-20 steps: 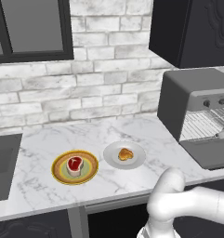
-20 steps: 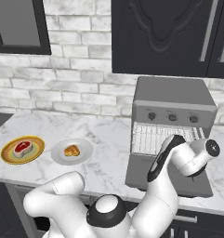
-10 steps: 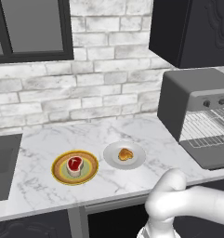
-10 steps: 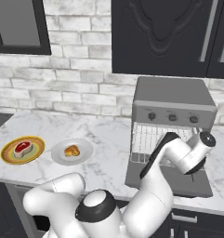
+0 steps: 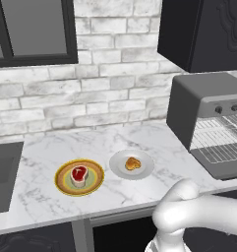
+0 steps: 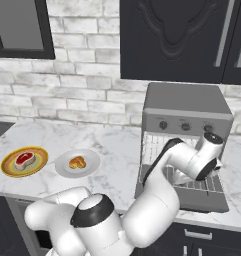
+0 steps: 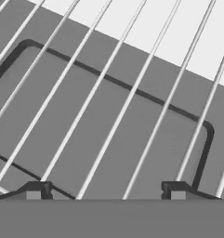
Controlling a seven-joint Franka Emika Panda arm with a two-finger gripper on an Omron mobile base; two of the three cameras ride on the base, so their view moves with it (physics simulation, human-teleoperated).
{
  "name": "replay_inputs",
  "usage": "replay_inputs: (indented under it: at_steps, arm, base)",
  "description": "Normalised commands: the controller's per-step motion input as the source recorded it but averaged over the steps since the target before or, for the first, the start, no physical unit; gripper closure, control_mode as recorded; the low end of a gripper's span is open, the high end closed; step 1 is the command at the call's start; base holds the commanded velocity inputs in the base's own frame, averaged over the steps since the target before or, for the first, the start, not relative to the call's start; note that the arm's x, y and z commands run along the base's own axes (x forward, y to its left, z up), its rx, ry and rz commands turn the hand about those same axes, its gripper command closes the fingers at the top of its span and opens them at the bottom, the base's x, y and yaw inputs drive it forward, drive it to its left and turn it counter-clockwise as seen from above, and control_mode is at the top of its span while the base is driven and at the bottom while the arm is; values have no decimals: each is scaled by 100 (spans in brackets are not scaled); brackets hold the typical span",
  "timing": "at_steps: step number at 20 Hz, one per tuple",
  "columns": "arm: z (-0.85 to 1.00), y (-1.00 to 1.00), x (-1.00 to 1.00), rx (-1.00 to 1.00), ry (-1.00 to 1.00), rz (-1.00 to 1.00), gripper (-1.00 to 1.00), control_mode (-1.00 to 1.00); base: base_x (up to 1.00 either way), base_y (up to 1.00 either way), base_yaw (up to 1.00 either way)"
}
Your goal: Open the toaster oven door. Place the bread on the top rack in the toaster oven and place the steak on the bottom rack.
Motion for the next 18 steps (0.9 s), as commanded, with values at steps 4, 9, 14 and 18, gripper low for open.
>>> replay_inputs:
  at_steps: [4, 9, 14, 18]
  arm:
    - [-84, -4, -68, -9, 19, 0, -100, -100]
    - [-1, -7, -17, 8, 1, -3, -100, -100]
    - [65, 6, -7, 12, -1, -13, -100, -100]
    - [62, 37, -10, -3, 1, -24, -100, -100]
  base:
    - [0, 0, 0]
    - [0, 0, 0]
    - [0, 0, 0]
    - [0, 0, 0]
